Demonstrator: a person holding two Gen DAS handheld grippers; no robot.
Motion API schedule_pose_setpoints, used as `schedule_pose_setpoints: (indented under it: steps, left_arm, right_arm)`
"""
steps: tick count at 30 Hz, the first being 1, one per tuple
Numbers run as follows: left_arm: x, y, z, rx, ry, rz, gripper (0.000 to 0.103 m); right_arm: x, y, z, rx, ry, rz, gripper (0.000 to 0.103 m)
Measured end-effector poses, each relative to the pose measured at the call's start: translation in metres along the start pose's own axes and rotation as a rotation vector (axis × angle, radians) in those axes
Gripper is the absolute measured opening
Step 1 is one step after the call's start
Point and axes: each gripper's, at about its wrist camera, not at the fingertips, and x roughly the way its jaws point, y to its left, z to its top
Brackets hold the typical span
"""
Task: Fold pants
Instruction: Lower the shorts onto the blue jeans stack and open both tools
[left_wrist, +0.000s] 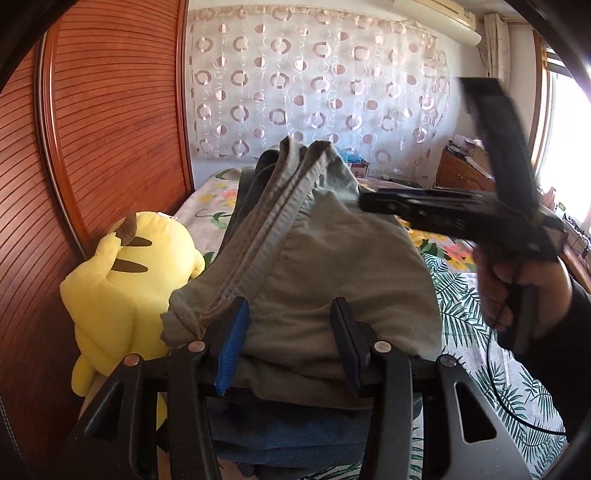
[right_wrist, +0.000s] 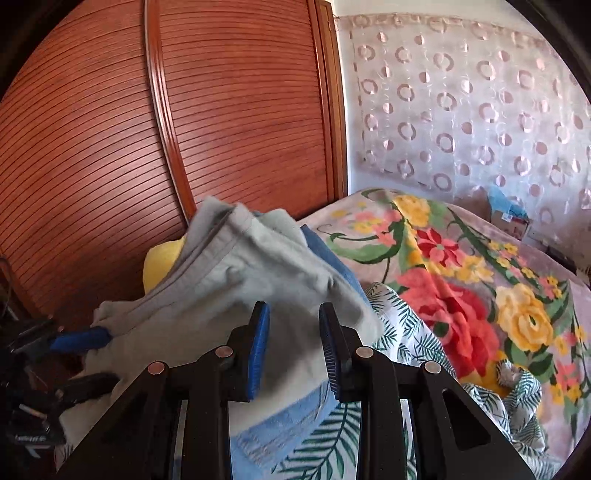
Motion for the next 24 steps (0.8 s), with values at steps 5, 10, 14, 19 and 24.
schedule_pose_setpoints:
  steps: [5, 10, 14, 19, 24]
  left_arm:
    - [-0.01, 0.001, 0.002, 0.006, -0.019, 0.015, 0.047]
    - [-0.026, 0.001, 0.003, 0.005, -0.037, 0.029, 0.047]
    - [-0.035, 0.001, 0.002, 0.011, -0.045, 0.033, 0.048]
    - [-0.049, -0.004, -0.001, 0.023, -0.067, 0.022, 0.067]
    - [-0.064, -0.012, -0.003, 0.039, -0.088, 0.005, 0.079]
  right_arm:
    - [-0.033, 0.014, -0.017, 0.021, -0.028, -0.018, 0.029]
    - [-0.06, 0.028, -0.032, 0.026, -0.039, -0.043, 0.029]
    - [-0.081, 0.036, -0.04, 0.035, -0.055, -0.063, 0.029]
    - [-0.107, 0.045, -0.05, 0.061, -0.078, -0.073, 0.029]
    - [-0.127, 0.056, -0.063, 0.057, -0.091, -0.102, 0.029]
